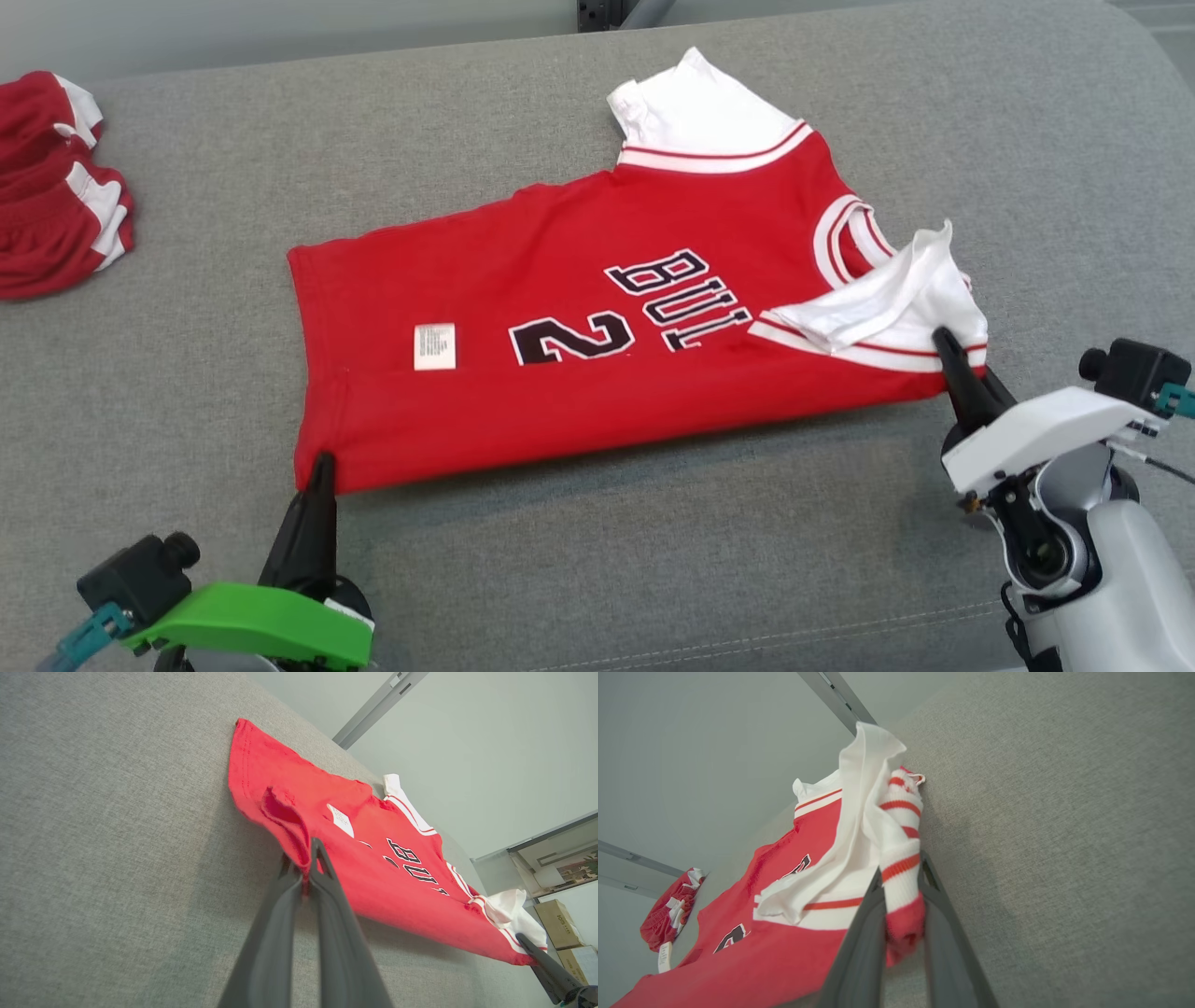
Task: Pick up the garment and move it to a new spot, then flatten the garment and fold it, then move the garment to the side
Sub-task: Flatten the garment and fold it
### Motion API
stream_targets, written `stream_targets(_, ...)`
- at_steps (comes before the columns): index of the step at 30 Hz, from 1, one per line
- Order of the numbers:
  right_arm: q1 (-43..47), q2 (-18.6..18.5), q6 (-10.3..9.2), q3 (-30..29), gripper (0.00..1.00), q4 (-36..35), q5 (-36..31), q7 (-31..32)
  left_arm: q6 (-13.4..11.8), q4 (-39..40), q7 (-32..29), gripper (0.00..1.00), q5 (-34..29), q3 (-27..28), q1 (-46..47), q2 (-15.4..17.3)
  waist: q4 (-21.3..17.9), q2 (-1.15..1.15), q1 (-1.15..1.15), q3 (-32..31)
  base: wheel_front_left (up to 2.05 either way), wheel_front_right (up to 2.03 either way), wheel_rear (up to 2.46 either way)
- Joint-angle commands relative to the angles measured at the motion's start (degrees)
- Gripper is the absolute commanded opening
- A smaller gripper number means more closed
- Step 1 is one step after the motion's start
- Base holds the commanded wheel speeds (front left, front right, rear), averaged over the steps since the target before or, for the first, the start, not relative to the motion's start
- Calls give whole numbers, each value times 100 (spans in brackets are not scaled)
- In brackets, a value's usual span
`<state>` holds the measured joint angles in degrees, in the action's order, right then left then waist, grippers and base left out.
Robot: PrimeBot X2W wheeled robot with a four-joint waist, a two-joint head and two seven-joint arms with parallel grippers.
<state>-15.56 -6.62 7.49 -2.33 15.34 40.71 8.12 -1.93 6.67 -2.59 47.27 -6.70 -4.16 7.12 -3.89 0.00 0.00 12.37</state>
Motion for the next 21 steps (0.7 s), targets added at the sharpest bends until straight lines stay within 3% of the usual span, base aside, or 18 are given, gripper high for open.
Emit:
stream_targets(1, 106, 21, 0, -54, 0, -85, -67, 57, -38, 14, -14, 0, 41, 24, -100, 3, 1, 0, 0, -12, 0, 0, 0)
stream_targets(10, 951, 306, 1, -427, 0, -753, -251, 820, -149, -102, -27, 0, -20, -228, -581, -90, 57, 0, 0, -29, 0, 0, 0)
stream_targets(15, 697, 364, 0, -444, 0, -1212, 227, 840, -63, -69, 193, 0, -55, -209, -417, -135, 51, 0, 0, -43, 0, 0, 0)
stream_targets(18, 641, 368, 1, -325, 0, -1148, 83, 898, -39, -95, 239, 0, -89, -218, -319, -135, 48, 0, 0, -41, 0, 0, 0)
stream_targets(21, 526, 369, 1, -203, 0, -1158, 434, 767, -27, -136, 274, 0, -139, -239, -232, -108, 68, 0, 0, -36, 0, 0, 0)
